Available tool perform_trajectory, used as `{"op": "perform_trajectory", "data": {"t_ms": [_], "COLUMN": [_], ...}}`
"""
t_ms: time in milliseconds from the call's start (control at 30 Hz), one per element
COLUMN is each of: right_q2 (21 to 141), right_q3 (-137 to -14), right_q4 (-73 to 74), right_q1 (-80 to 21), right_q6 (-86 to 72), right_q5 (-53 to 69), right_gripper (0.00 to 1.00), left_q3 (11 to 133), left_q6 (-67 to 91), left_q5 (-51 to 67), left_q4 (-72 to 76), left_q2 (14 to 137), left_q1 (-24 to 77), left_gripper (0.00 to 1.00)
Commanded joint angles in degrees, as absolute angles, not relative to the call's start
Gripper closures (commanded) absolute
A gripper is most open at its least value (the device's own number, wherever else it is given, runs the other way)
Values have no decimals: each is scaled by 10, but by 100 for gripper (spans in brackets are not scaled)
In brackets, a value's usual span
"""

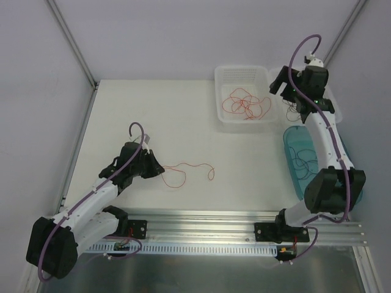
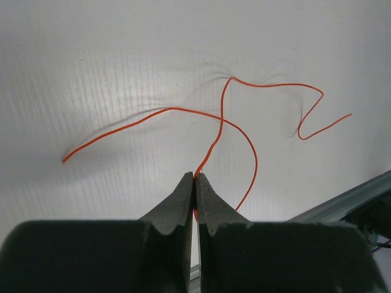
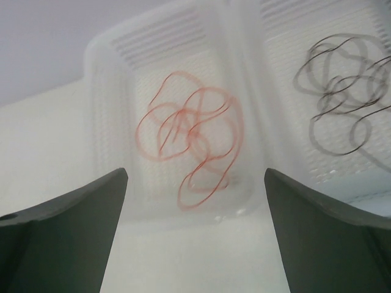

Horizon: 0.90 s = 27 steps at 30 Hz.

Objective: Untangle the cables

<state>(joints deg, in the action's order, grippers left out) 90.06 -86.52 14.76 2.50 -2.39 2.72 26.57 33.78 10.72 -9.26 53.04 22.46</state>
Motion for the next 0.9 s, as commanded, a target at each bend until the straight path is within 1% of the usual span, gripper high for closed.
{"op": "perform_trajectory", "data": {"t_ms": [0,133,167,233,300,333,367,500,533,600,633,700,733,800,867], "right_q2": [827,745,707,664,586,559,507,406,383,323,303,261,230,202,178], "right_q3": [-780,-665,-623,-578,-520,-508,-499,-499,-500,-502,-498,-488,-477,-469,-460], "right_q4": [154,163,167,187,213,228,249,381,399,437,445,452,452,453,455], "right_q1": [-37,-95,-103,-117,-126,-127,-127,-127,-127,-127,-127,-127,-128,-127,-128], "right_q6": [-33,-32,-35,-42,-40,-33,-15,29,32,25,17,4,-14,-22,-33], "right_q5": [89,115,132,144,142,138,118,68,61,32,21,17,18,18,25], "right_gripper": [1,1,1,1,1,0,0,0,0,1,0,0,0,0,0], "left_q3": [273,312,335,379,413,450,470,580,627,675,724,773,824,873,946], "left_q6": [350,359,361,364,365,364,363,352,348,340,337,326,321,306,295], "left_q5": [141,178,187,205,212,217,219,226,225,217,214,202,196,178,175], "left_q4": [-78,-76,-76,-75,-74,-73,-74,-74,-73,-74,-74,-73,-73,-72,-66], "left_q2": [504,491,492,497,513,521,541,611,627,673,689,739,774,809,867], "left_q1": [229,232,233,238,239,242,246,267,273,290,295,314,320,330,342], "left_gripper": [100,100,100,100,100,100,100,100,100,100,100,100,100,100,100]}}
